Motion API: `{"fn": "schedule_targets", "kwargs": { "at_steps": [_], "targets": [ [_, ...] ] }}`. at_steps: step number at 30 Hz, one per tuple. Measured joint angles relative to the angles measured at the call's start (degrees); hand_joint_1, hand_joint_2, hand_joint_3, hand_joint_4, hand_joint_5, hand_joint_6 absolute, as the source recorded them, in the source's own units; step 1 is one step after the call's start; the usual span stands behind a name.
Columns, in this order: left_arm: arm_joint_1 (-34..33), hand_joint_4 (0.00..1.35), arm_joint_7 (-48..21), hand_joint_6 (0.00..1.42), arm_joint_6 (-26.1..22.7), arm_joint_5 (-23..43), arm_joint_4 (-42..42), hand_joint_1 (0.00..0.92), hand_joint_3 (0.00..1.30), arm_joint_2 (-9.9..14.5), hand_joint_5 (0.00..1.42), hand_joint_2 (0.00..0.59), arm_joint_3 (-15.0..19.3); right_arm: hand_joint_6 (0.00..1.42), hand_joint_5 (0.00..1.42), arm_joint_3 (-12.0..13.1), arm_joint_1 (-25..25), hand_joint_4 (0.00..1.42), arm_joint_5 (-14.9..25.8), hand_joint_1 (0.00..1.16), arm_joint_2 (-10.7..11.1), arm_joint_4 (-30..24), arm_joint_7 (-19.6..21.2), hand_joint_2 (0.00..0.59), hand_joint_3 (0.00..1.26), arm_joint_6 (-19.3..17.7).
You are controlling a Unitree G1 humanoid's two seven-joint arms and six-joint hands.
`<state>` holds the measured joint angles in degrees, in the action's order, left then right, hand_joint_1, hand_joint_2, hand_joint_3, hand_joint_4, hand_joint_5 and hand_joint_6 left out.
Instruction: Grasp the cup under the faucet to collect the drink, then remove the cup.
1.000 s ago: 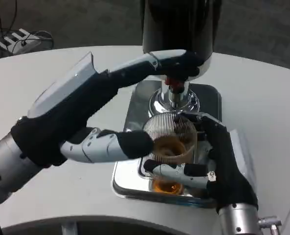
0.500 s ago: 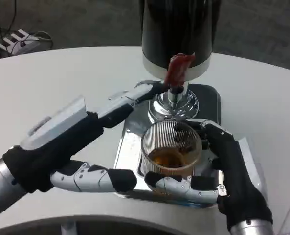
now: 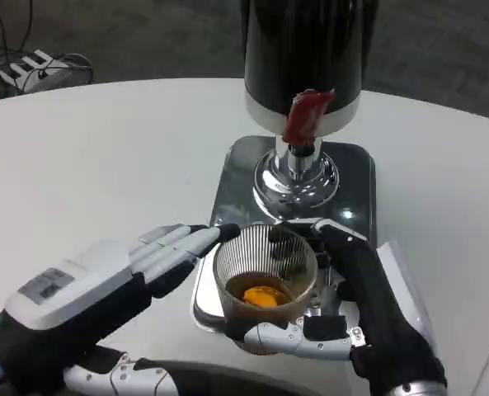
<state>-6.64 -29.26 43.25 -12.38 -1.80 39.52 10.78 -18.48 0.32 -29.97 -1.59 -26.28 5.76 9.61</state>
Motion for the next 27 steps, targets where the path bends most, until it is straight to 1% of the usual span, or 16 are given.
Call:
{"fn": "schedule_targets", "kwargs": {
  "at_steps": [3, 4, 5, 7, 11, 14, 19, 21, 23, 25, 27],
  "targets": [
    [1.64, 0.0, 2.5, 0.0, 0.06, -2.91, -1.79, 0.0, 0.0, 0.66, 0.0, 0.106, 0.35, 1.32, 1.17, 0.79, 0.28, 1.03, 0.15, 0.96, 0.75, -1.69, -2.35, 0.1, 0.89, 0.92],
    [2.36, 0.0, 3.19, 0.0, 0.13, -4.05, -2.2, 0.0, 0.0, 1.28, 0.0, 0.105, 0.45, 1.32, 1.16, 1.52, 0.87, 1.03, 0.34, 0.96, 1.41, -3.28, -3.55, 0.1, 0.89, 1.57],
    [2.65, 0.0, 3.27, 0.0, 0.06, -4.21, -2.21, 0.0, 0.0, 1.48, 0.0, 0.103, 0.47, 1.32, 1.16, 1.73, 1.05, 1.03, 0.36, 0.95, 1.55, -3.7, -3.71, 0.101, 0.89, 1.7],
    [3.95, 0.0, 3.98, 0.0, -0.24, -5.93, -2.74, 0.0, 0.0, 2.27, 0.0, 0.101, 0.63, 1.32, 1.16, 2.64, 2.67, 1.03, 0.91, 0.95, 2.28, -6.65, -5.12, 0.103, 0.89, 2.31],
    [5.85, 0.0, 4.85, 0.0, -1.6, -8.1, -4.16, 0.0, 0.0, 2.57, 0.0, 0.098, 1.21, 1.32, 1.16, 3.85, 5.32, 1.03, 1.99, 0.95, 2.71, -11.25, -6.83, 0.106, 0.89, 3.04],
    [7.65, 0.0, 5.35, 0.0, -2.87, -8.58, -5.56, 0.0, 0.0, 2.66, 0.0, 0.097, 1.99, 1.32, 1.16, 4.14, 7.49, 1.03, 2.22, 0.95, 3.26, -14.28, -7.74, 0.107, 0.89, 3.24],
    [9.1, 0.0, 6.39, 0.0, -3.52, -8.34, -7.38, 0.0, 0.0, 2.63, 0.0, 0.095, 2.16, 1.31, 1.16, 3.96, 9.45, 1.03, 2.22, 0.95, 3.41, -14.4, -7.54, 0.104, 0.89, 3.08],
    [8.71, 0.0, 6.8, 0.0, -4.9, -8.05, -8.19, 0.0, 0.0, 2.09, 0.0, 0.094, 1.85, 1.31, 1.16, 4.72, 7.37, 1.03, 2.77, 0.95, 2.53, -10.77, -5.85, 0.103, 0.89, 2.18],
    [8.1, 0.0, 6.91, 0.0, -5.81, -8.01, -8.58, 0.0, 0.0, 1.93, 0.0, 0.094, 1.42, 1.3, 1.16, 5.43, 5.91, 1.03, 3.45, 0.95, 2.32, -9.22, -5.58, 0.104, 0.89, 2.16],
    [6.73, 0.0, 6.92, 0.0, -6.79, -8.01, -9.35, 0.0, 0.0, 1.9, 0.0, 0.094, 1.17, 1.3, 1.16, 6.44, 4.09, 1.03, 4.57, 0.95, 2.32, -8.82, -5.54, 0.105, 0.89, 1.84],
    [5.83, 0.0, 6.93, 0.0, -7.09, -8.02, -9.56, 0.0, 0.0, 1.93, 0.0, 0.094, 1.13, 1.3, 1.16, 6.59, 3.71, 1.03, 5.07, 0.95, 2.31, -8.83, -5.53, 0.107, 0.89, 1.39]
  ]
}}
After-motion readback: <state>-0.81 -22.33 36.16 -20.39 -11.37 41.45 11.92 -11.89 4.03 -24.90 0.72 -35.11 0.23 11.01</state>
